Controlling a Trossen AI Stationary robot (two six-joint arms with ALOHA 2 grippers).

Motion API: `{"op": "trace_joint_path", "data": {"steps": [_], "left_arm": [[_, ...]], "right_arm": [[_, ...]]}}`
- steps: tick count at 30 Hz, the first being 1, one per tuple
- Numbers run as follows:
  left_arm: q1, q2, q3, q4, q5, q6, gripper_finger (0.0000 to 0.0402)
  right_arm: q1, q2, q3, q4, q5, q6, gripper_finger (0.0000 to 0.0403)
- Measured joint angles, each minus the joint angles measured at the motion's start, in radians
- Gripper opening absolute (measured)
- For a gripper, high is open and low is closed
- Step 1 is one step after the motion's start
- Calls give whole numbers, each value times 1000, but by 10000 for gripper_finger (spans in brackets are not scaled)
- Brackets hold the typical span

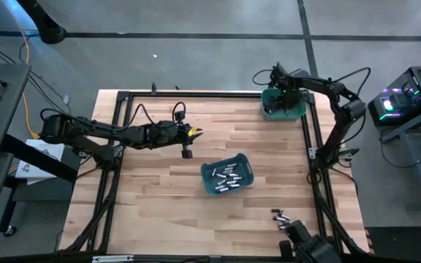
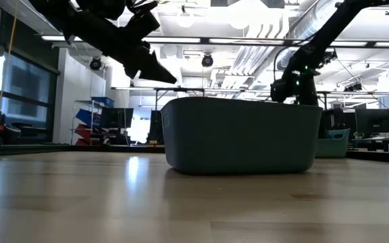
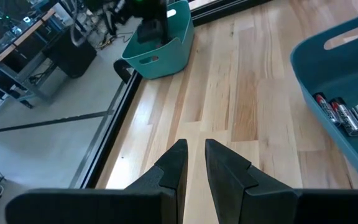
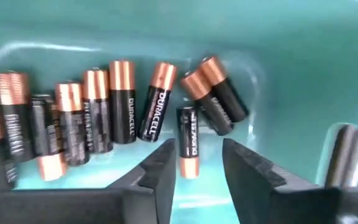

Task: Sort batteries
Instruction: Put the black battery into the green bin

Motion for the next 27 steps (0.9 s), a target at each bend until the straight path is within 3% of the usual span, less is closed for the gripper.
{"op": "trace_joint_path", "data": {"steps": [5,9,12,18,23,27], "left_arm": [[0,0,0,0,0,0,48],[0,0,0,-1,0,-5,48],[0,0,0,-2,0,-12,48],[0,0,0,-2,2,-20,48],[0,0,1,6,6,-22,48],[0,0,1,16,7,-26,48]], "right_arm": [[33,-96,65,-85,49,-5,132],[159,-238,60,-102,127,-18,133],[333,-360,24,-113,203,6,133],[783,-547,-39,-114,326,206,133],[1146,-574,-96,-67,380,380,133],[1330,-558,-160,19,354,454,133]]}}
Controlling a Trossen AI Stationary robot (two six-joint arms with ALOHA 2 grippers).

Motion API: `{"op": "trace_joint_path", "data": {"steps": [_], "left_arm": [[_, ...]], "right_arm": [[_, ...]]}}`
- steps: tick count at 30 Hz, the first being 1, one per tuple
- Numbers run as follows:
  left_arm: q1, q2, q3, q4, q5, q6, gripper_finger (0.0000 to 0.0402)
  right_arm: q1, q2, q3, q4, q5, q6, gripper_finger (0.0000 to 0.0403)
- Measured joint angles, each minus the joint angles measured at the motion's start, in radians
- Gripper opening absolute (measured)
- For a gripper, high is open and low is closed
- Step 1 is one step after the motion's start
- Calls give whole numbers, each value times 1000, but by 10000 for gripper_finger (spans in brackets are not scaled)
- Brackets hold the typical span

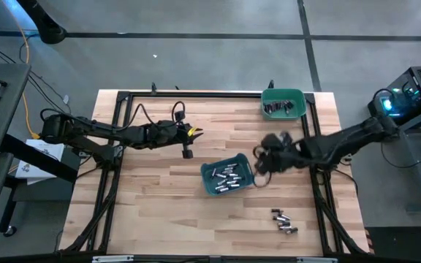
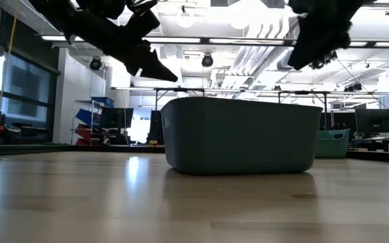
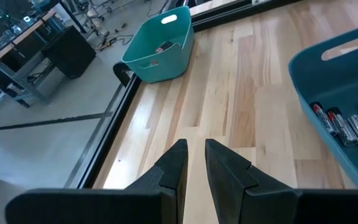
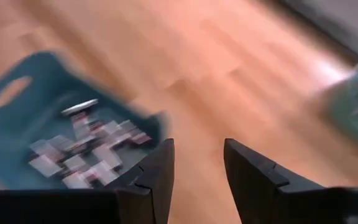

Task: Sort batteries
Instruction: Put the black battery into the green bin

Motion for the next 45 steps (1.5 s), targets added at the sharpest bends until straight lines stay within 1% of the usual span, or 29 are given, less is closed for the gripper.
{"op": "trace_joint_path", "data": {"steps": [2,4,6,9,11,14,16,18,22,25,29,36,41,45], "left_arm": [[0,0,0,8,6,0,48],[0,0,0,19,22,0,48],[0,0,1,24,32,0,48],[0,0,0,23,45,-1,48],[0,0,1,24,45,-1,48],[0,0,0,22,45,-1,48],[0,0,1,21,45,-1,48],[0,0,1,20,45,-1,48],[0,0,0,20,45,-1,48],[0,0,0,20,45,-1,48],[0,0,0,21,45,-1,48],[0,0,0,21,45,-1,48],[0,0,0,22,45,-1,48],[0,0,0,30,45,0,48]], "right_arm": [[54,5,-40,70,-27,55,133],[85,10,-75,124,-78,136,133],[90,16,-102,155,-170,242,134],[91,48,-124,161,-356,328,145],[95,79,-132,156,-467,375,164],[106,138,-132,159,-616,385,202],[119,176,-132,169,-696,361,227],[138,211,-130,173,-750,342,243],[173,268,-130,162,-806,379,250],[212,294,-130,196,-843,320,248],[260,329,-130,205,-798,265,245],[323,405,-130,204,-794,202,242],[343,448,-125,191,-782,192,215],[343,469,-124,175,-759,192,171]]}}
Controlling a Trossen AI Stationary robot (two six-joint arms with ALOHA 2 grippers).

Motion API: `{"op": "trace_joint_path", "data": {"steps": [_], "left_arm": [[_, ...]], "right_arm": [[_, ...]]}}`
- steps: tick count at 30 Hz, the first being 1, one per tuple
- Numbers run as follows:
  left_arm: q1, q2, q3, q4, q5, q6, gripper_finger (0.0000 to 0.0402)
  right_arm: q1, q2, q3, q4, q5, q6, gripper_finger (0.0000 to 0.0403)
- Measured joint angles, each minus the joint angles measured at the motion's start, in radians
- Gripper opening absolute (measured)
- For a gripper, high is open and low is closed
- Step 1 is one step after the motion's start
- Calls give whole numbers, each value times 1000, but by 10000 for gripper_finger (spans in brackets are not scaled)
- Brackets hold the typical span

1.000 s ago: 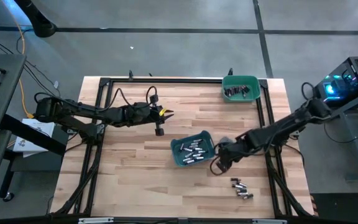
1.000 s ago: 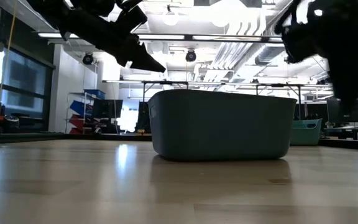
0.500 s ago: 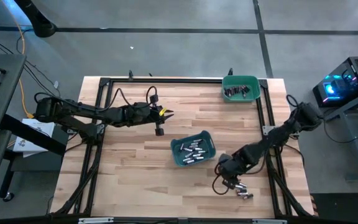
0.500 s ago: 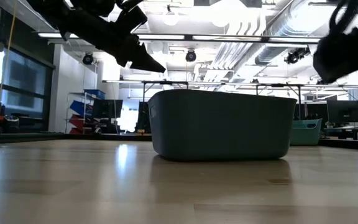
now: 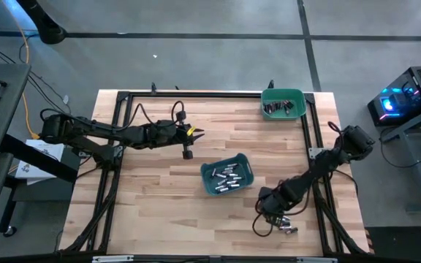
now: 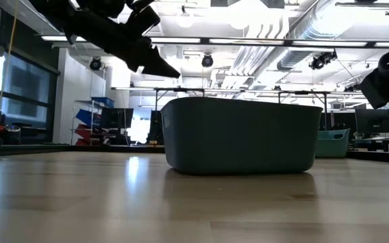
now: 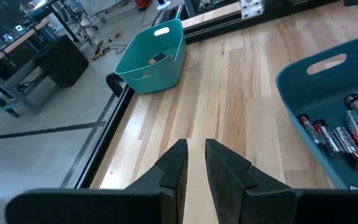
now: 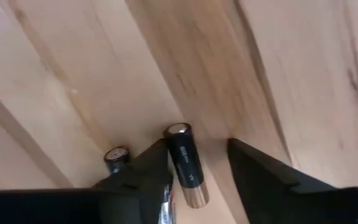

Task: Sort batteries
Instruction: Put the black battery into the green bin

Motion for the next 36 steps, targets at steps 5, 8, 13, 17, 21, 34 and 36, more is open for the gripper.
{"op": "trace_joint_path", "data": {"steps": [5,8,13,17,21,34,36], "left_arm": [[0,0,0,4,0,6,48],[0,0,0,4,0,6,48],[0,0,0,-1,0,7,48],[0,0,0,-3,0,7,48],[16,0,-2,-17,117,32,48],[87,0,-2,76,392,-64,48],[79,0,-2,99,394,-76,48]], "right_arm": [[1,2,-2,-15,55,11,93],[1,3,-2,-28,69,67,41],[10,0,-2,-49,130,209,19],[20,-36,12,-117,367,341,19],[47,-102,79,-220,630,467,18],[58,-129,172,-53,1287,194,18],[-1,-145,172,-71,1336,163,18]]}}
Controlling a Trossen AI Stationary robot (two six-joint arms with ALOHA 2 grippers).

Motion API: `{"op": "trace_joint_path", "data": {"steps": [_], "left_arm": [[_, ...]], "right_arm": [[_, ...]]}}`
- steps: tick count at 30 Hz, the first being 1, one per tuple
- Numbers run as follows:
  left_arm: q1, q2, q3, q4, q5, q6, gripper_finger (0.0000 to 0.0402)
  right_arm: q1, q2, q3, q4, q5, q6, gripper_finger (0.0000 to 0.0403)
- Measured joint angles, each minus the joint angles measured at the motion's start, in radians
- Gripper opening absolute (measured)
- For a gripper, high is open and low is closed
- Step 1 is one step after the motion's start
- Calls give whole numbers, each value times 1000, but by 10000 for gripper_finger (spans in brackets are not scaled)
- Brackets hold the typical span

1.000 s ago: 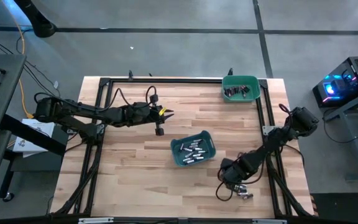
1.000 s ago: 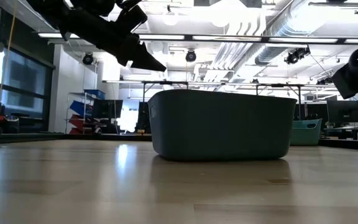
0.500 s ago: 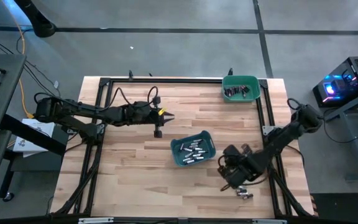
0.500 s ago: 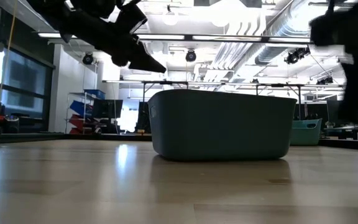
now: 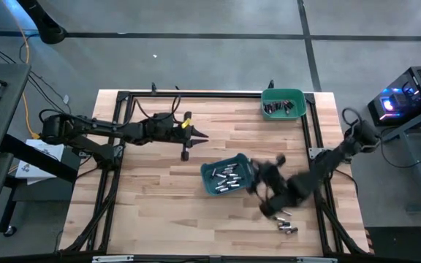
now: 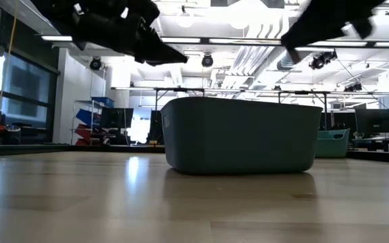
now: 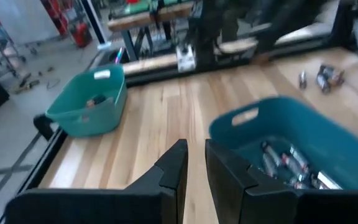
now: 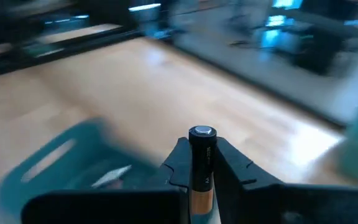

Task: Sort batteries
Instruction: Put the black battery into the green bin

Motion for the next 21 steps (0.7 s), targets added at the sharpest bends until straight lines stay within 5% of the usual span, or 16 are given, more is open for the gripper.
{"op": "trace_joint_path", "data": {"steps": [3,9,15,21], "left_arm": [[-13,0,0,53,0,-3,48],[-29,0,0,110,2,3,48],[-30,0,0,94,2,4,48],[-32,0,0,80,2,11,48]], "right_arm": [[-179,-54,1,-45,-31,-74,18],[-721,-171,1,-95,-433,-363,18],[-1270,-156,1,-18,-738,-671,18],[-1568,-39,1,79,-883,-823,18]]}}
